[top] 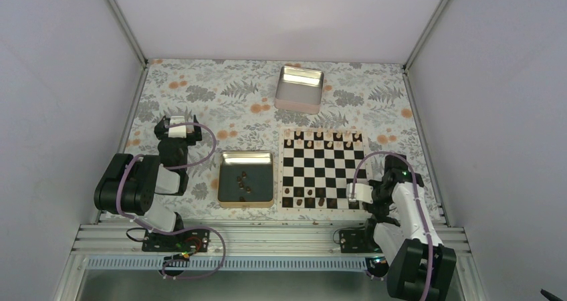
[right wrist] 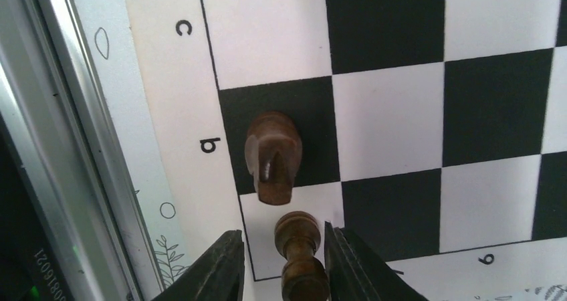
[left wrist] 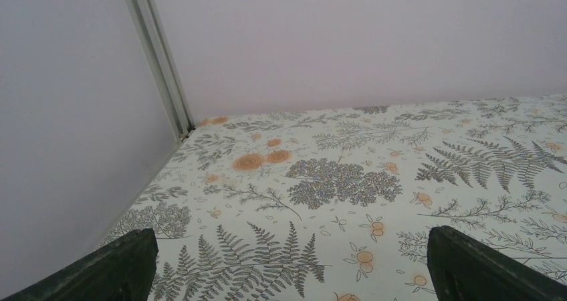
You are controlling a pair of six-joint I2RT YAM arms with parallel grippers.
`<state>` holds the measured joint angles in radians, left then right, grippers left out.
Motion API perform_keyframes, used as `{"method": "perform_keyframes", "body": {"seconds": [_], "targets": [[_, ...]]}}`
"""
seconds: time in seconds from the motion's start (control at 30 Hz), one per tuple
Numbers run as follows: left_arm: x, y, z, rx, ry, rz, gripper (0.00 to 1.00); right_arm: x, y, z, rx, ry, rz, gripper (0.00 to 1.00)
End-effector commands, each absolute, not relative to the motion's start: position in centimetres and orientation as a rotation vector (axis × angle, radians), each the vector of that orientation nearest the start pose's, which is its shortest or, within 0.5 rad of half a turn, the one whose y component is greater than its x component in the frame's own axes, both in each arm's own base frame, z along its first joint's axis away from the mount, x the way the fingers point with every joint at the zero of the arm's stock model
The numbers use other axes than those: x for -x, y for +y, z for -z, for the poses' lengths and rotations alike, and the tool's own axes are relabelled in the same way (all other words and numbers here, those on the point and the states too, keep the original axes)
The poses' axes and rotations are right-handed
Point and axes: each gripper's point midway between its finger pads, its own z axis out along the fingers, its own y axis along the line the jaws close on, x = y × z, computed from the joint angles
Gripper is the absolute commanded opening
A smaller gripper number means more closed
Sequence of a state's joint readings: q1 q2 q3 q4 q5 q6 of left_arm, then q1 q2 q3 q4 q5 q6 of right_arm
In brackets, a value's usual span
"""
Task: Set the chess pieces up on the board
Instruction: Place the chess piece on the chessboard, then pick up the chess piece from the storage box.
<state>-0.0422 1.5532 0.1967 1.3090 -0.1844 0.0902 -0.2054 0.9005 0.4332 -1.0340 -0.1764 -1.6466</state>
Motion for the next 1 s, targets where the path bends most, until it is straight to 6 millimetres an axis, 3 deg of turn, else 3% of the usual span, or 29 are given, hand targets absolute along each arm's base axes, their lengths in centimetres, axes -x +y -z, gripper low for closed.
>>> {"method": "perform_keyframes", "body": {"seconds": [0.0,0.3,0.5,0.8,0.97], "targets": [[-37.1,1.5,-14.7,0.038,1.584,-0.184,1.0,-13.1,0.6,-3.3,1.912,2.213,-0.06,0.34],[-37.1,1.5,-14.7,0.038,1.584,-0.183,1.0,-15.0,0.6,-4.9,1.869,2.179,-0.015,0.36],[-37.1,1.5,-14.7,0.038,1.584,-0.184,1.0,-17.6,1.9,-8.8,1.819,2.083,-0.06,0.39],[-37.1,1.5,-14.7,0.038,1.584,-0.183,1.0,-22.4,7.2,-15.5,1.791,1.957,-0.215,0.4],[-37.1,1.5,-14.7,0.039,1.584,-0.183,1.0,-25.1,14.0,-17.1,1.895,1.816,-0.248,0.4]]}}
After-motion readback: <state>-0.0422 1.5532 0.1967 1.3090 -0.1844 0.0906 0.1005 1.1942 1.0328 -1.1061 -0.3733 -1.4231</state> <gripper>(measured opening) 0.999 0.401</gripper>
